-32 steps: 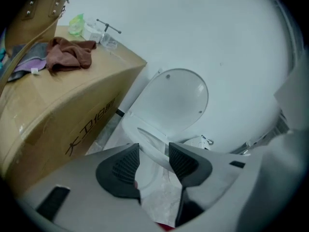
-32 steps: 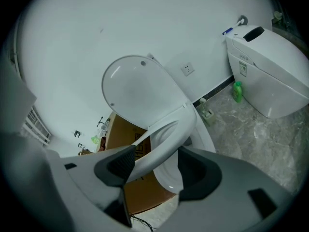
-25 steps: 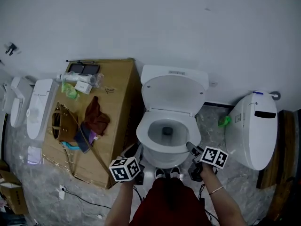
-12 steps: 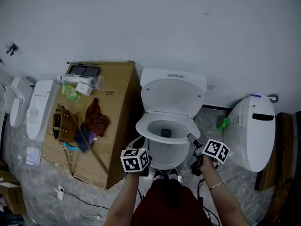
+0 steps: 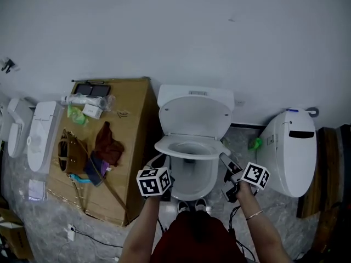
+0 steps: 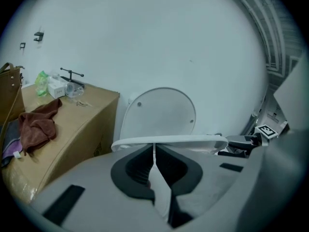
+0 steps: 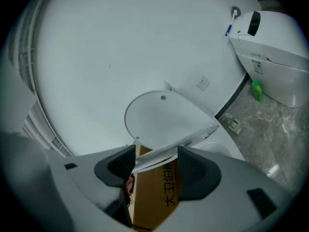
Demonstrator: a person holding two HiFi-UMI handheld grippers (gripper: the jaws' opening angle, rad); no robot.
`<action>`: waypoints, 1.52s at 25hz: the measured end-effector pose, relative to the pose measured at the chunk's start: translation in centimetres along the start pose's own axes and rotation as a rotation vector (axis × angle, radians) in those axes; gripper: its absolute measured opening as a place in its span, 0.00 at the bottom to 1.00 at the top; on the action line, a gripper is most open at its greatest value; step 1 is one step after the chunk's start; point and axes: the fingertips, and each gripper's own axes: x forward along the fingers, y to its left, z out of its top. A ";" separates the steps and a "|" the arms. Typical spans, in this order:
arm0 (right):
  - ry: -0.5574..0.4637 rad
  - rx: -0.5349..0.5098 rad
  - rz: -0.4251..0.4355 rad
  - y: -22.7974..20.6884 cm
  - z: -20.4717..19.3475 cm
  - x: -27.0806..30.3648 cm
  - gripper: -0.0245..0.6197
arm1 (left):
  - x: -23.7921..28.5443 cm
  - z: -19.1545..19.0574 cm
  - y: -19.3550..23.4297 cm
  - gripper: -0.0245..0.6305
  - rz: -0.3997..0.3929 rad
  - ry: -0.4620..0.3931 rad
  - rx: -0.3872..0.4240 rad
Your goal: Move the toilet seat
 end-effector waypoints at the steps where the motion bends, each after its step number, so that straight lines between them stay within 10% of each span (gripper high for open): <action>1: -0.013 -0.031 0.007 0.4 0.2 -0.2 0.47 | 0.2 0.3 0.0 0.10 -0.004 -0.002 0.002; 11: -0.042 -0.428 -0.134 2.0 0.1 -0.1 0.12 | 1.9 2.7 -0.3 0.10 -0.031 -0.010 0.022; 26: -0.102 -0.710 -0.248 5.2 5.7 5.2 0.10 | 5.7 8.4 -0.8 0.10 -0.035 -0.042 0.065; 38: -0.086 -0.732 -0.265 5.1 9.5 9.4 0.10 | 9.3 12.1 -0.5 0.10 -0.021 -0.074 0.106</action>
